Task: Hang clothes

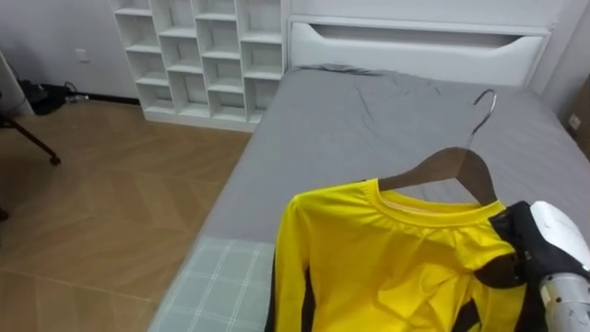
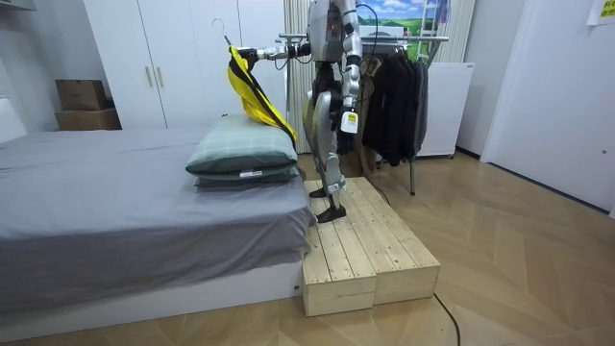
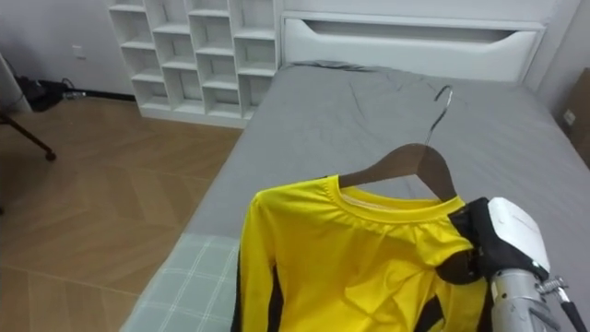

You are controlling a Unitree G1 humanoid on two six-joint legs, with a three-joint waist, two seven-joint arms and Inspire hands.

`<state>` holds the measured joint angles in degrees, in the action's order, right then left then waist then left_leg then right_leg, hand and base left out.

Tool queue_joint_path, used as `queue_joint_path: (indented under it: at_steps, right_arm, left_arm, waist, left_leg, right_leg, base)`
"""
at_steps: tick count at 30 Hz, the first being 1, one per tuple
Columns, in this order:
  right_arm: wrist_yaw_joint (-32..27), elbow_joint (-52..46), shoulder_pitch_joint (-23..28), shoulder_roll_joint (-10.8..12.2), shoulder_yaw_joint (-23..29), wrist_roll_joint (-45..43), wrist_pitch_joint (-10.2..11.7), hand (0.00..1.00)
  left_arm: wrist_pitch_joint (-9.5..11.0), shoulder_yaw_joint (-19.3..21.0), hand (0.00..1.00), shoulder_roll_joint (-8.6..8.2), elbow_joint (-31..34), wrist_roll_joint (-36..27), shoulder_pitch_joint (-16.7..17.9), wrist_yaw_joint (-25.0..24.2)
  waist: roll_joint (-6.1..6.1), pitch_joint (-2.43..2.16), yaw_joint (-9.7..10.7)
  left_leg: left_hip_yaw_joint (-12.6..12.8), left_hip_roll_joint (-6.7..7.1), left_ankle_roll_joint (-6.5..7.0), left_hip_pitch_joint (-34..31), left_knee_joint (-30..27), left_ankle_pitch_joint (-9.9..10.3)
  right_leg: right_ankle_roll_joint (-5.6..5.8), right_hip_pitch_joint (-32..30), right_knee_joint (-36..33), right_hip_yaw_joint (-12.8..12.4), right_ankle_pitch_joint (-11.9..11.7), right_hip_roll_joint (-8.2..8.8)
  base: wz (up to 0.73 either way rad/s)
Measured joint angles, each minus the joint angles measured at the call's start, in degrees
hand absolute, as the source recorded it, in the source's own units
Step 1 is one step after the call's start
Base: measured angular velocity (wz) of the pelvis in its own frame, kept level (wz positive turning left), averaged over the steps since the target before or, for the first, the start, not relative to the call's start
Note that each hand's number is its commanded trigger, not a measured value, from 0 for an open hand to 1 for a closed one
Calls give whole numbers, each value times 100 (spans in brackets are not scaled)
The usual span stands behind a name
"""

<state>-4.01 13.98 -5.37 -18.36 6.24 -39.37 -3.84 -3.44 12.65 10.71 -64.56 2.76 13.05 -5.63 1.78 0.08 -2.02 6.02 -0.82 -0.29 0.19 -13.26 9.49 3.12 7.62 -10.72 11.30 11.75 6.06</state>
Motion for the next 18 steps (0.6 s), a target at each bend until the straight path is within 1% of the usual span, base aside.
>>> queue_joint_path:
  at_steps: [1,3,6,7,11,13,16,18]
  right_arm:
    - [5,-204,90,0,-41,-100,1,100]
    - [26,-429,163,19,-104,-174,15,100]
    - [57,-714,306,51,-153,-196,15,100]
    - [98,-875,386,72,-182,-269,8,100]
    - [253,-1357,700,168,-347,-642,3,100]
    - [419,-1426,721,247,-420,-718,-11,100]
    - [600,-1461,720,247,-519,-718,-111,100]
    - [631,-1478,720,247,-551,-715,-132,100]
  left_arm:
    - [4,-20,0,0,-71,-100,-2,-14]
    - [13,-45,0,0,-151,-100,-23,-16]
    - [16,-57,0,-1,-257,-104,-36,-16]
    - [15,-57,0,0,-279,-101,-89,-16]
    - [13,-69,0,-3,-298,-103,-127,-16]
    - [12,-150,0,-5,-286,-104,-174,-16]
    - [12,-188,0,0,-264,-108,-239,-16]
    - [12,-290,0,33,-265,-166,-240,-16]
  waist:
    - [27,13,-19]
    - [69,23,-22]
    - [121,10,-25]
    - [133,12,-62]
    - [141,6,-131]
    - [143,5,-136]
    - [152,2,-144]
    - [168,3,-139]
  left_leg:
    - [0,-1,0,6,22,0]
    - [4,-2,0,9,50,0]
    - [9,-2,-1,8,51,0]
    - [15,-4,-2,5,52,1]
    - [33,-17,-5,8,54,3]
    - [33,-19,-5,8,59,3]
    - [45,-23,-5,15,61,3]
    - [49,-26,-5,22,55,3]
  right_leg:
    - [0,-3,3,3,0,-1]
    - [0,-20,5,1,0,-2]
    - [0,-23,7,-10,0,-3]
    - [0,-33,6,-21,0,-4]
    - [-1,-34,5,-42,-1,-15]
    - [-1,-35,3,-41,-1,-17]
    - [-1,-34,-8,-49,-1,-17]
    - [-1,-32,-18,-50,-1,-18]
  base:
    - [0]
    - [0]
    - [0]
    - [-3]
    - [-2]
    - [0]
    - [0]
    - [0]
